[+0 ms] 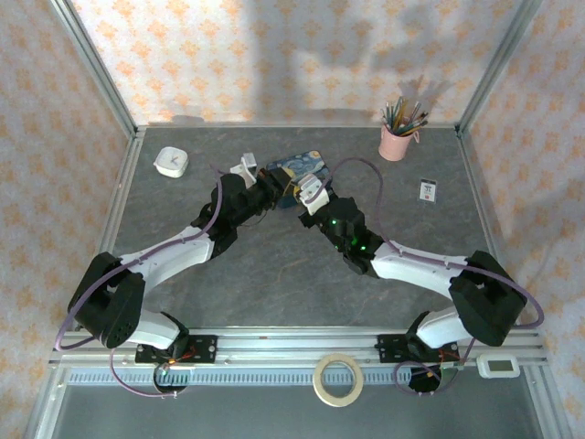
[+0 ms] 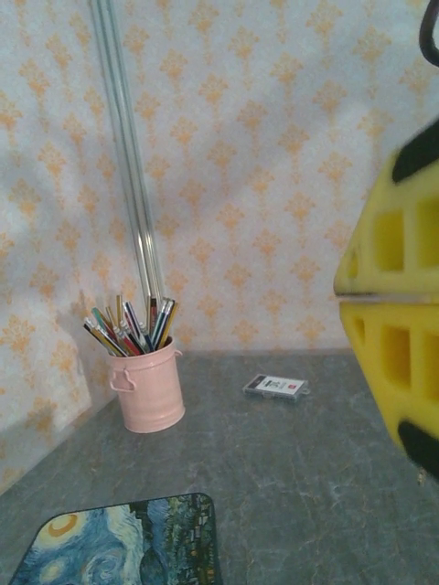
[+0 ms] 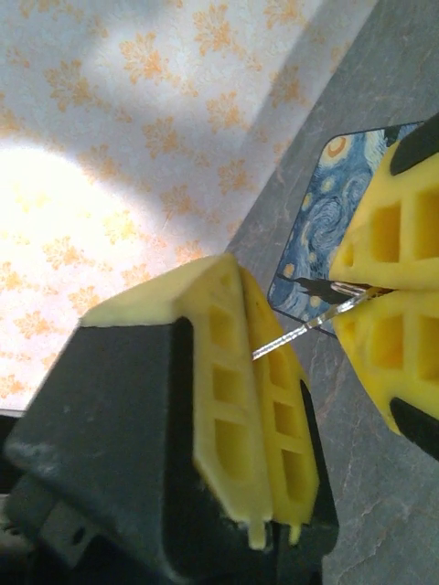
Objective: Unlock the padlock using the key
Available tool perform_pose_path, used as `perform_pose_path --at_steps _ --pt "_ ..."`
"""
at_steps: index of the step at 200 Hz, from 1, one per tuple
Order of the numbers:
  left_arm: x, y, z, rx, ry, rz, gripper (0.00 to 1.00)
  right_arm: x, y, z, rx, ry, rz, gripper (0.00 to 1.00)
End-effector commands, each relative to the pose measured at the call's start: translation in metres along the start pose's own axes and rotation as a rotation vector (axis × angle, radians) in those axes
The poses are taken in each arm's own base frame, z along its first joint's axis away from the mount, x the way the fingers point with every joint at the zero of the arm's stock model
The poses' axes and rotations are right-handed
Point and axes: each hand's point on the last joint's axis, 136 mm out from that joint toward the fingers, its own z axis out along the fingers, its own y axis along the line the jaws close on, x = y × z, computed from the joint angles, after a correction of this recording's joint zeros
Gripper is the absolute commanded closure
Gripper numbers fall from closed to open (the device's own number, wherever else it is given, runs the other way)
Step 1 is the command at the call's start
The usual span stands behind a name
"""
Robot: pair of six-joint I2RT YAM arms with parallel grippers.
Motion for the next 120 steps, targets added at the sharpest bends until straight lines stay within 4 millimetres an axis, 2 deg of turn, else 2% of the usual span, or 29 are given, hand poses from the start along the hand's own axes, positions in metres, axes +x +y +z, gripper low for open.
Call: perform_pose_path --at_steps 1,12,20,34,46,74,120 --pt "0.004 -0.008 0.003 0.038 0.015 0.013 1.0 -0.021 -0.002 -0.001 0.013 -0.051 -0.038 1.0" --pt "0.005 -0.006 0.004 0.038 0.018 0.015 1.0 -0.024 -0.001 -0.004 0.001 -0.063 -0.039 0.96" --pt "0.005 -0.004 0.005 0.035 0.017 0.021 1.0 -0.029 -0.001 -0.007 -0.012 -0.078 -0.026 0.88" --pt "0.004 -0.005 0.006 0.042 0.014 0.064 1.0 -0.04 0.0 -0.014 -0.037 -0.102 0.02 0.67" --pt "0.001 -0.009 0.006 0.052 0.007 0.124 1.0 -0.047 -0.001 -0.018 -0.061 -0.11 0.072 0.57" --pt "-0.007 -0.03 -0.002 0.148 -0.021 0.301 1.0 -0.057 -0.01 -0.024 -0.148 -0.105 0.241 0.54" --pt "-0.011 -0.064 -0.017 0.258 -0.02 0.529 1.0 -0.067 -0.042 -0.039 -0.267 -0.165 0.509 0.52"
